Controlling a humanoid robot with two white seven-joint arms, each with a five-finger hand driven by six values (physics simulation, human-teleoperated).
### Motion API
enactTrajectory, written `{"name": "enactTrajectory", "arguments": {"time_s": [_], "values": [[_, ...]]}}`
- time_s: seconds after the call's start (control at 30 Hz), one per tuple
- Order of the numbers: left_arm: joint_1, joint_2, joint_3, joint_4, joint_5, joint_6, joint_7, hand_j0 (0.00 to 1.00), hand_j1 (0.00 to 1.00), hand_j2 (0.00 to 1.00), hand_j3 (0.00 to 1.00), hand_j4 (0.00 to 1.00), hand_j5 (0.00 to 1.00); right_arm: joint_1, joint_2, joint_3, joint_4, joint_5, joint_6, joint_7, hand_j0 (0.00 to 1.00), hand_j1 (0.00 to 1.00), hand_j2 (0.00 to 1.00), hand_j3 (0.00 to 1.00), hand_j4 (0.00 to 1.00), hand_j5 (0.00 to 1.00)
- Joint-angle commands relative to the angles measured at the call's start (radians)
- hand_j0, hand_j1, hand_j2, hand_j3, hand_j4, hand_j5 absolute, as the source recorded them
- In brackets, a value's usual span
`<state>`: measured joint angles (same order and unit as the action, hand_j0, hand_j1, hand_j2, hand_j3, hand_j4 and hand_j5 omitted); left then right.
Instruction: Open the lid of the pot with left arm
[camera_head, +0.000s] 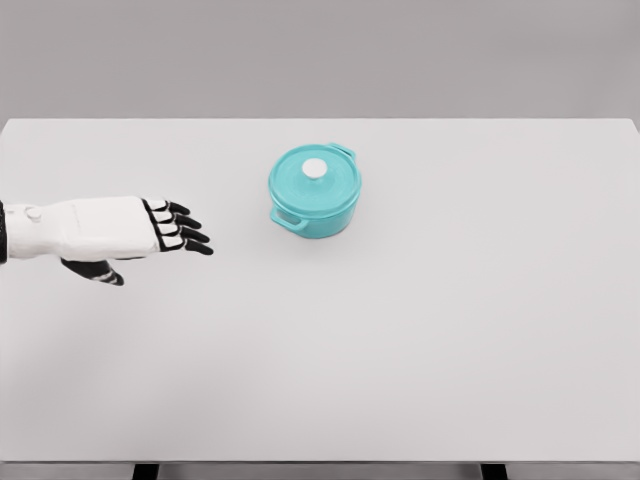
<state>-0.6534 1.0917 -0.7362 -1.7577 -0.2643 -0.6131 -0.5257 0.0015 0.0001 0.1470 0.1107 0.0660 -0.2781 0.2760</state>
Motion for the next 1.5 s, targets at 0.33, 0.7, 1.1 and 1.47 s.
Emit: {"name": "enactTrajectory", "arguments": {"time_s": [0.33, 0.7, 1.1, 1.47], "values": [[-0.526, -0.305, -0.404, 0.276, 0.244, 0.002, 0.0, 1.0, 1.0, 1.0, 1.0, 1.0, 1.0, 0.002, 0.0, -0.003, 0.001, 0.0, 0.0, 0.002, 1.0, 1.0, 1.0, 1.0, 1.0, 1.0], [-0.588, -0.651, -0.42, 0.704, 0.198, 0.002, -0.005, 1.0, 1.0, 1.0, 1.0, 1.0, 1.0, 0.002, 0.0, -0.003, 0.001, 0.0, 0.0, 0.002, 1.0, 1.0, 1.0, 1.0, 1.0, 1.0], [-0.589, -0.728, -0.45, 0.857, 0.073, 0.002, -0.005, 1.0, 1.0, 1.0, 1.0, 1.0, 1.0, 0.002, 0.0, -0.001, 0.001, 0.0, 0.0, 0.002, 1.0, 1.0, 1.0, 1.0, 1.0, 1.0], [-0.594, -0.805, -0.437, 0.943, -0.01, 0.002, -0.005, 1.0, 1.0, 1.0, 1.0, 1.0, 1.0, 0.002, 0.0, -0.001, 0.001, 0.0, 0.0, 0.002, 1.0, 1.0, 1.0, 1.0, 1.0, 1.0]]}}
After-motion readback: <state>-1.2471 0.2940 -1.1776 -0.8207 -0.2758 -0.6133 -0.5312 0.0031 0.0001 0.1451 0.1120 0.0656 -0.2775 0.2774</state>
